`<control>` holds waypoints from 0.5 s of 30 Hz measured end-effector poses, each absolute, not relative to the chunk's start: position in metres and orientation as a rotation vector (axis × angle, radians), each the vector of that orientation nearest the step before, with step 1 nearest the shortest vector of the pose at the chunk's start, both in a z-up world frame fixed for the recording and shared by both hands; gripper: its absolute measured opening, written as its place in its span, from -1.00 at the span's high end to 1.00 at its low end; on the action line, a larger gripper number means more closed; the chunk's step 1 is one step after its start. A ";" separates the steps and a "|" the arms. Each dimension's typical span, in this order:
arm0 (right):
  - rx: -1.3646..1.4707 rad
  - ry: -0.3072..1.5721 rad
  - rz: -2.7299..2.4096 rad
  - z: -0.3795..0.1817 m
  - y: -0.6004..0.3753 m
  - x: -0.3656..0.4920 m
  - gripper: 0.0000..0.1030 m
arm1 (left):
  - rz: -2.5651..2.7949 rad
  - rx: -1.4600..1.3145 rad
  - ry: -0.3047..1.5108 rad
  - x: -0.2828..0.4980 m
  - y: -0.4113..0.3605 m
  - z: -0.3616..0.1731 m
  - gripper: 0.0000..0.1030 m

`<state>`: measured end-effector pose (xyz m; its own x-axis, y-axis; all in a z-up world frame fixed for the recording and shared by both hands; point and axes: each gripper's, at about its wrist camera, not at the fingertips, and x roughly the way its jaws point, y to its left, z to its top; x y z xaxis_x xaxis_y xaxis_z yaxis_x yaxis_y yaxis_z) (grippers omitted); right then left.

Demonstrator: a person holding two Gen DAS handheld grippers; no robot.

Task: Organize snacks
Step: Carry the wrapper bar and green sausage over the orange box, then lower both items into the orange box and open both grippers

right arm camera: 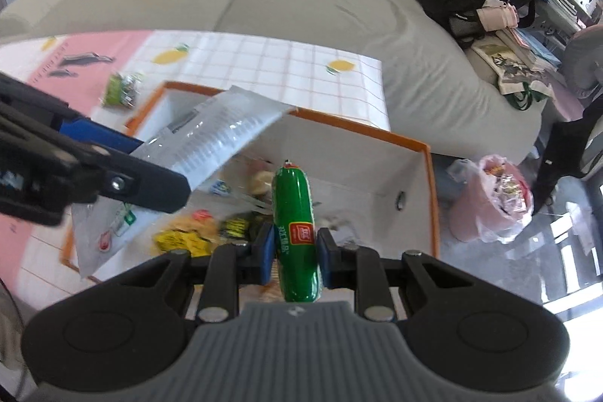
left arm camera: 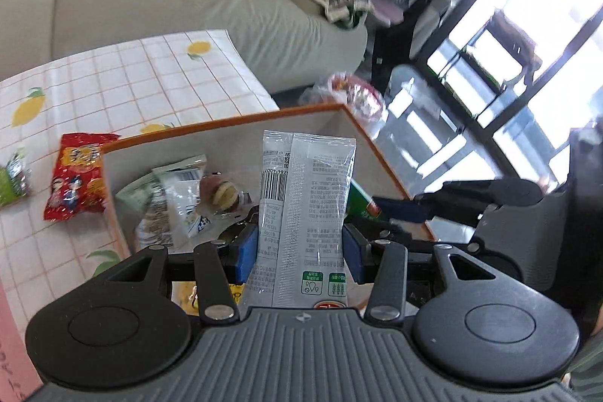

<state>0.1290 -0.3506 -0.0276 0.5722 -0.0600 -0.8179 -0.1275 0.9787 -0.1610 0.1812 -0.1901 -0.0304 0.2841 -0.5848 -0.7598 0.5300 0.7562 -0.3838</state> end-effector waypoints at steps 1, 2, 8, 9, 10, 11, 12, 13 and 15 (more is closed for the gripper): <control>-0.226 0.967 0.036 -0.030 -0.353 0.131 0.59 | -0.747 -0.042 1.052 0.185 -0.196 -0.034 -0.04; -0.248 0.972 0.034 -0.034 -0.355 0.134 0.59 | -0.744 -0.030 1.059 0.188 -0.201 -0.038 -0.04; -0.314 1.026 0.013 -0.057 -0.368 0.150 0.59 | -0.730 0.078 1.105 0.200 -0.225 -0.061 -0.04; -0.312 1.035 0.012 -0.060 -0.370 0.152 0.59 | -0.725 0.094 1.116 0.202 -0.227 -0.065 -0.04; -0.310 1.042 0.012 -0.063 -0.371 0.154 0.59 | -0.722 0.106 1.125 0.203 -0.229 -0.069 -0.04; -0.310 1.050 0.015 -0.066 -0.372 0.156 0.59 | -0.714 0.121 1.133 0.205 -0.230 -0.074 -0.04; -0.314 1.057 0.020 -0.070 -0.372 0.158 0.59 | -0.707 0.134 1.137 0.206 -0.231 -0.076 -0.04; -0.321 1.062 0.024 -0.072 -0.372 0.159 0.59 | -0.699 0.152 1.143 0.207 -0.232 -0.080 -0.04; -0.336 1.074 0.036 -0.079 -0.371 0.162 0.58 | -0.692 0.178 1.157 0.209 -0.234 -0.085 -0.04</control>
